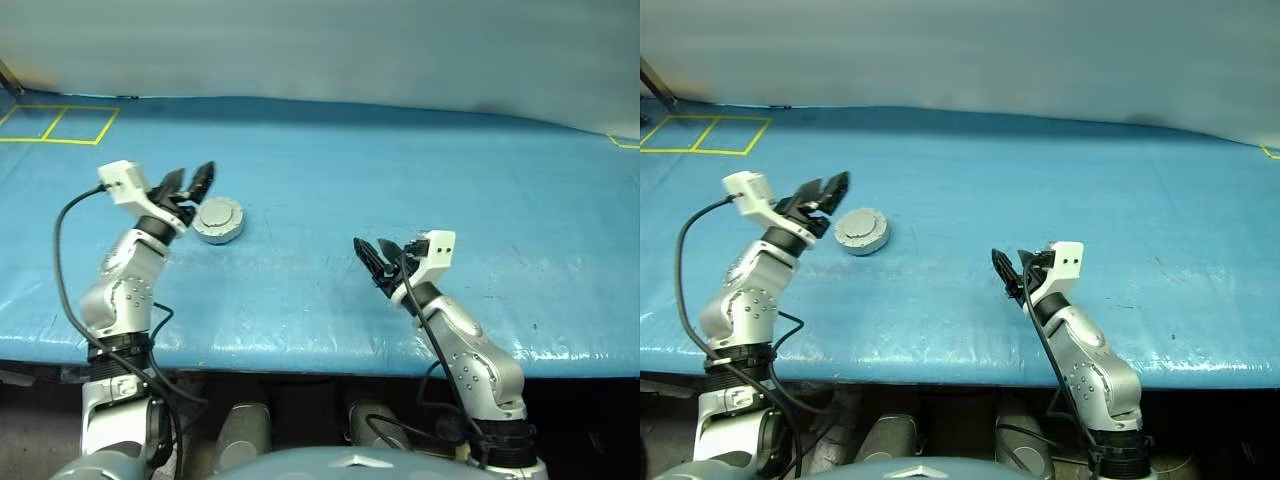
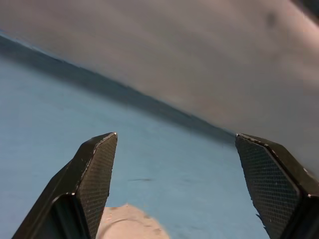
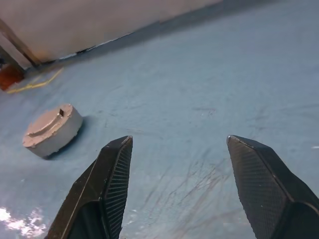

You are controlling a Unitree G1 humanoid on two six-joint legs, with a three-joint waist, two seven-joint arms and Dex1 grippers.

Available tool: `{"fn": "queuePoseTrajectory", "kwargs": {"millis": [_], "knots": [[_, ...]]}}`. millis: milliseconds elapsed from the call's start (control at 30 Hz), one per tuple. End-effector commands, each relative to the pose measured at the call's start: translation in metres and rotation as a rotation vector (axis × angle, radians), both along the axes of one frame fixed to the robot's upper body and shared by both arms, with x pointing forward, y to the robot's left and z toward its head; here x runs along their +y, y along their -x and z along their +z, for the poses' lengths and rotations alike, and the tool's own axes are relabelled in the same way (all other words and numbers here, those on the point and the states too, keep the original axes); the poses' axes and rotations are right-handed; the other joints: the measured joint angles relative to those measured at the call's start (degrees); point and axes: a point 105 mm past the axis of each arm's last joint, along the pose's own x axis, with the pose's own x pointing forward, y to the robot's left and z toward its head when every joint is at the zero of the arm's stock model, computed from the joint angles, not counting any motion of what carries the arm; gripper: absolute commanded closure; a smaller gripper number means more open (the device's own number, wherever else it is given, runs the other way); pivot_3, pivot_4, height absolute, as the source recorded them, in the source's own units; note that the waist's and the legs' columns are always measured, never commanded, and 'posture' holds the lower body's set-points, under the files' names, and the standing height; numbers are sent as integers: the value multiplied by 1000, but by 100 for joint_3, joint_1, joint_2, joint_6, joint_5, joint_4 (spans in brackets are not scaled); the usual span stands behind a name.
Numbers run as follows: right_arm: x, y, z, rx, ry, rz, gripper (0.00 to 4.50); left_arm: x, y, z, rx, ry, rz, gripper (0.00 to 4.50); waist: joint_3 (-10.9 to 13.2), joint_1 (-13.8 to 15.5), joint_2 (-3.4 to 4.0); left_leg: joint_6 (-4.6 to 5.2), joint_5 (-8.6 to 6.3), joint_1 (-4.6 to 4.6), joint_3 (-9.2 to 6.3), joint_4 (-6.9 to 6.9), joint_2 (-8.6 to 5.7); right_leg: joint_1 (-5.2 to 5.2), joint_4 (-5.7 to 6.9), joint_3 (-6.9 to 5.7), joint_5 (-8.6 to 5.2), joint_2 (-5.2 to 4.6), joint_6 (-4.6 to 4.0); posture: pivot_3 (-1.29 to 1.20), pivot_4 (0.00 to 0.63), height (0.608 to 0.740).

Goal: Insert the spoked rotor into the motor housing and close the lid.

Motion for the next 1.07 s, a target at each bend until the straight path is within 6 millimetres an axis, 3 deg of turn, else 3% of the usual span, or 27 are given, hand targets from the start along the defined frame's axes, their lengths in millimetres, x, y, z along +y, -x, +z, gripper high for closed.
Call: {"fn": "queuePoseTrajectory", "kwargs": {"millis": [33, 100, 233, 533, 867, 1067], "knots": [[6, 5, 18, -130, 121, 29, 1324, -44, 22, -14, -61, -279, -207, 471, 0, -49, 2, 0, 0, 2, 1, -1, 2, -2, 2, 2, -1, 2, 1, 0, 150, 740], [11, 11, 16, -165, 243, 65, 1324, -66, 40, -42, -20, -386, -346, 471, -3, -92, 11, 0, 0, 12, 6, -15, 7, -3, 2, 9, -6, 8, -3, 0, 150, 740], [14, 24, 3, -161, 385, 127, 1324, -71, 52, -73, 9, -506, -402, 471, 0, -85, 7, 0, 0, 9, 10, -31, 10, -16, 2, 9, -13, 9, -13, 0, 150, 740], [-1, 34, -25, -74, 409, 40, 1324, -63, 49, -100, 66, -452, -238, 471, 0, 9, 6, 1, -1, 6, 11, -9, 7, -5, 1, 6, -22, 0, -23, 0, 150, 740], [-2, 29, -23, -89, 405, 16, 1324, -60, 54, -114, 93, -480, -259, 471, 1, 10, 7, 2, 0, 8, 12, 11, 7, 2, 5, 6, -24, -1, -26, 0, 150, 740], [-1, 27, -21, -98, 400, 11, 1324, -43, 47, -118, 96, -450, -218, 471, 0, 8, 7, 2, 0, 9, 10, 5, 9, 0, 7, 3, -22, 2, -25, 0, 150, 740]]}}
